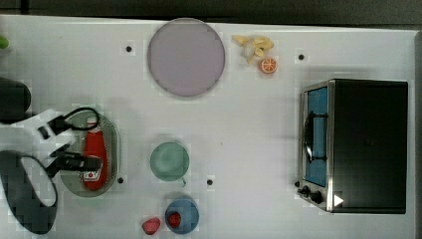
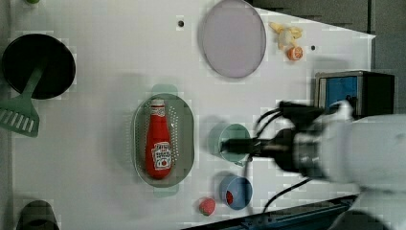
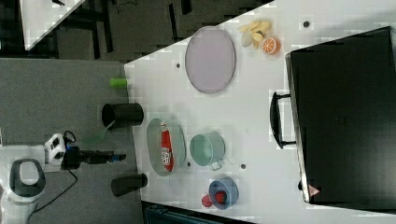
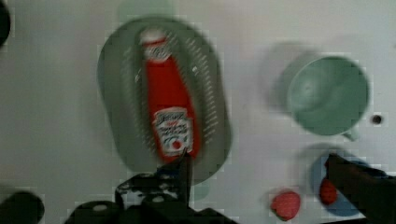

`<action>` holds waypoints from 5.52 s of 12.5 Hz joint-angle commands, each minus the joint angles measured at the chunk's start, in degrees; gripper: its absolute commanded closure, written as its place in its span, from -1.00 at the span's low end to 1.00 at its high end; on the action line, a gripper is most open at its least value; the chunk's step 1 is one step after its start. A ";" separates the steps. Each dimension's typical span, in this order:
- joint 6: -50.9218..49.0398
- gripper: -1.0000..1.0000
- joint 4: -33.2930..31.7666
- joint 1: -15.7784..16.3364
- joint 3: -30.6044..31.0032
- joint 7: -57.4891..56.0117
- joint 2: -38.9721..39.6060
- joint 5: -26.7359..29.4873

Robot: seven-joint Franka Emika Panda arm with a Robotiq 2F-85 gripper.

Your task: Pick ketchup from strainer and place it on the table

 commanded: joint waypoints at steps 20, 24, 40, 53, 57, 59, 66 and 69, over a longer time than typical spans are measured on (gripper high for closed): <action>42.26 -1.00 -11.25 3.60 0.42 24.64 34.54 -28.98; 42.34 -0.21 -10.55 5.35 -1.09 25.25 35.56 -29.33; 9.22 -0.19 5.20 -4.05 9.26 15.92 15.97 -7.86; 0.16 -0.19 16.35 -16.00 -10.98 -9.50 15.84 -8.42; 0.37 -0.19 13.44 -16.32 -16.99 -13.72 15.82 -9.38; 0.98 -0.19 10.96 -16.34 -18.27 -13.72 15.81 -9.51; 13.06 -0.19 -3.29 -16.35 -20.36 -13.64 16.35 -12.55; 20.17 -0.19 -7.78 -16.35 -21.67 -13.63 18.53 -12.56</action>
